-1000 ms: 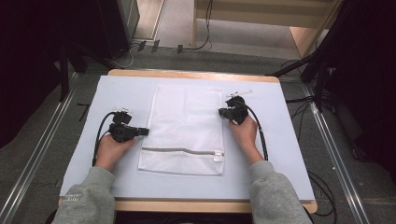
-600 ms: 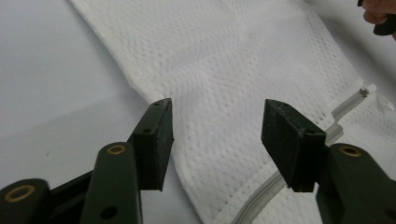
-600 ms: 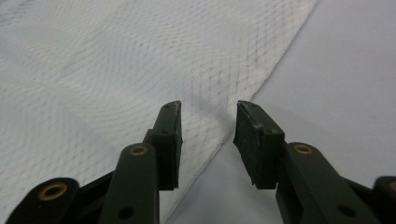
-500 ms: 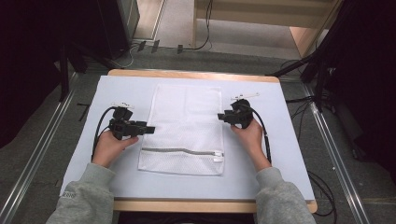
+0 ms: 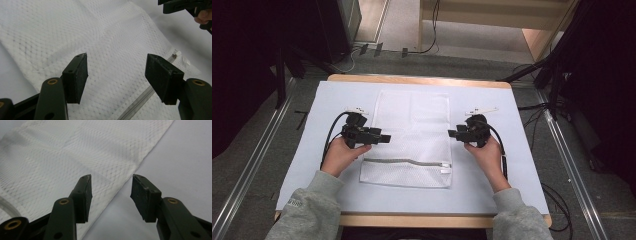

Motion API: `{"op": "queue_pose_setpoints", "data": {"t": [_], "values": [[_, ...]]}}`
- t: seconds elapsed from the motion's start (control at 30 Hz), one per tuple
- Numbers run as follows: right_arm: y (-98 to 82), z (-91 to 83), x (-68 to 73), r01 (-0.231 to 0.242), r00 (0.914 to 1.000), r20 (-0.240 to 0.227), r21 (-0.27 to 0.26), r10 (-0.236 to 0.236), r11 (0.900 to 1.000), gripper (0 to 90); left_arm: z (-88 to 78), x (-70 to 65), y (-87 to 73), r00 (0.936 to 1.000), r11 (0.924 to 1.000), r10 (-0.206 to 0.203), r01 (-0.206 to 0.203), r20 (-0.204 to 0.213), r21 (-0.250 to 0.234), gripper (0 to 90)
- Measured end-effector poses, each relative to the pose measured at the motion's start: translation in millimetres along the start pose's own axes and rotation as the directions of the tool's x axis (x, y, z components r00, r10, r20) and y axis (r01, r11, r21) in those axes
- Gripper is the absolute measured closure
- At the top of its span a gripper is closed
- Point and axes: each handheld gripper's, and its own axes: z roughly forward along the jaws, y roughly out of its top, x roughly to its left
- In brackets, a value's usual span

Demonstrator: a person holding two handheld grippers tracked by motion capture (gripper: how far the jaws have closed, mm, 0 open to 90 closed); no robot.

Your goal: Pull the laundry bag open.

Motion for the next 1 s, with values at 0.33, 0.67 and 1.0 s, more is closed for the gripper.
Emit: {"op": "queue_pose_setpoints", "data": {"t": [0.33, 0.67, 1.0], "values": [[-18.3, -17.2, 15.2, 0.031, 0.9994, -0.017, 0.003, -0.031, 1.000, 52.8, 6.9, -11.5, 4.8, 0.9986, 0.9989, 0.045, -0.046, 0.025, 0.009, 35.7], [-38.3, -17.9, 30.7, 0.040, 0.9975, -0.061, 0.053, -0.037, 0.998, 60.3, 12.5, -20.9, 4.2, 0.9969, 0.9972, 0.072, -0.072, 0.033, 0.020, 35.7], [-47.5, -16.1, 37.9, 0.041, 0.9904, -0.135, 0.084, -0.029, 0.996, 86.0, 13.1, -20.5, 3.4, 0.9968, 0.9968, 0.074, -0.075, 0.030, 0.025, 35.8]]}}
